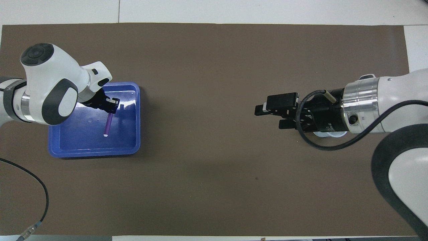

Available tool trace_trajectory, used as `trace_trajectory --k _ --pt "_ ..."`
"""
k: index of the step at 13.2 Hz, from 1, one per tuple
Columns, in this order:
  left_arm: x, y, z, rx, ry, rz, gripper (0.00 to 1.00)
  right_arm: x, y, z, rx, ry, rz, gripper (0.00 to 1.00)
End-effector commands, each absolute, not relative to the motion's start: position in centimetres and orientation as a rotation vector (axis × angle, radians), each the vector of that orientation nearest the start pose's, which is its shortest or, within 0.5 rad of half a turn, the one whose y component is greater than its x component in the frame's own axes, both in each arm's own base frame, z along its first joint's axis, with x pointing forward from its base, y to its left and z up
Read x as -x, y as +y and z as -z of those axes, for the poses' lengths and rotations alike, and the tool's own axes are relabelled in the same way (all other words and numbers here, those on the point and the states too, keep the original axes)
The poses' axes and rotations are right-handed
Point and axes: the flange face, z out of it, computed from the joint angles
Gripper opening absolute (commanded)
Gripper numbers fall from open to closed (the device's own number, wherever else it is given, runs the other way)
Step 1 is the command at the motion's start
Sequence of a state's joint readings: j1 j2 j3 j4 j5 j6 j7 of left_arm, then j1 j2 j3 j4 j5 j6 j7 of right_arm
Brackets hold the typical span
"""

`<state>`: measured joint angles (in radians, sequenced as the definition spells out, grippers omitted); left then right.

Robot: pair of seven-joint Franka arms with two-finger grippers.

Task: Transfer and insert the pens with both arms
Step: 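Lift the purple pen with the left gripper toward the right gripper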

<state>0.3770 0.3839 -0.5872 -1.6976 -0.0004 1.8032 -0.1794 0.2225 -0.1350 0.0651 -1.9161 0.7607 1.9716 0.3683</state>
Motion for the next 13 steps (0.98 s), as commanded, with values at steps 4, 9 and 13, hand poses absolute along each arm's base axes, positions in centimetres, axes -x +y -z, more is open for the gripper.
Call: trace_trajectory --k 4,9,13 --pt "-60.5 -14.7 -46.3 3.229 -1.042 -0.646 0.00 -50.7 19.6 -58.6 2.338 0.456 -0.031 1.00" --pt "-58.7 -20.0 -50.9 2.967 -1.742 -0.896 0.00 -50.5 20.1 -58.1 2.326 0.511 -0.025 1.00" --pt "-55.3 -26.2 -53.7 2.817 -2.033 -0.794 0.00 -49.6 23.9 -57.6 2.266 0.635 0.036 1.00"
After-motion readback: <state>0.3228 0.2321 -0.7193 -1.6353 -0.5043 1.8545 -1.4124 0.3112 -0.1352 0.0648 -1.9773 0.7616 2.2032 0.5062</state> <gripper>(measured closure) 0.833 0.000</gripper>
